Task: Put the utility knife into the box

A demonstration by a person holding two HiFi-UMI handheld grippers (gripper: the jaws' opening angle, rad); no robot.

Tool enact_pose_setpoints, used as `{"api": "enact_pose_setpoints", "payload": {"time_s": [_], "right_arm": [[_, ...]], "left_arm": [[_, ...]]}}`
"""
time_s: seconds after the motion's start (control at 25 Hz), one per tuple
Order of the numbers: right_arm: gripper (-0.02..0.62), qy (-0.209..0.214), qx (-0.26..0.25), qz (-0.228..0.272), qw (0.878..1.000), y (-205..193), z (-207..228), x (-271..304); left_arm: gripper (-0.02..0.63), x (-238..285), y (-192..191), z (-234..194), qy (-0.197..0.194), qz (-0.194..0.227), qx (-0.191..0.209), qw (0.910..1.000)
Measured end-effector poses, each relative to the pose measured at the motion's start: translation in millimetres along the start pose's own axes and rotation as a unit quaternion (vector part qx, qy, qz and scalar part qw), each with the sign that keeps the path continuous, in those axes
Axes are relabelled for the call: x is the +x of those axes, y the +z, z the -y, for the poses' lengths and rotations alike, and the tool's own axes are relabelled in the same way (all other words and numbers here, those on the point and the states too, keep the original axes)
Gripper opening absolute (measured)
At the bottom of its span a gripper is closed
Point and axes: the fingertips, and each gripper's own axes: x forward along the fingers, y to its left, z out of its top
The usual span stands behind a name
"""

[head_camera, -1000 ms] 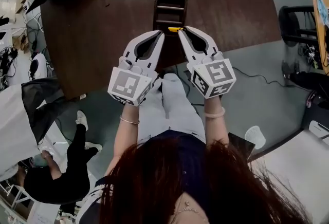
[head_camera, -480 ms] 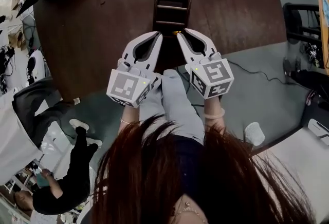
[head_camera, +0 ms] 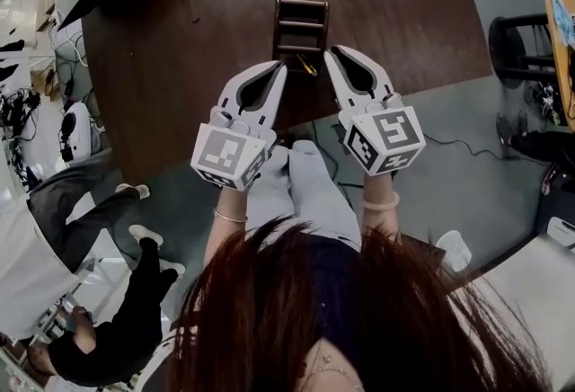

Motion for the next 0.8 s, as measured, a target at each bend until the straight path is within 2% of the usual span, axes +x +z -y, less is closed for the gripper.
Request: {"api": "enact_pose_setpoints", "payload": {"time_s": [0.24, 0.48, 0.8], "right_arm": [[0.020, -0.001, -0.025, 0.059, 0.998, 58.7, -18.0, -30.8], [0.015, -0.007, -0.062, 0.105, 0.993, 97.4, -38.8, -48.5], [0.015, -0.010, -0.081, 0.129, 0.988, 121.9, -52.5, -60.1]], "left_arm": [[-0.008, -9.9, 47.3, 18.9, -0.006, 0.026, 0.029, 0.9992], [-0.008, -15.7, 88.3, 28.1, -0.017, 0.053, 0.072, 0.9959], [-0.008, -23.6, 119.9, 38.4, -0.026, 0.076, 0.110, 0.9907]]}}
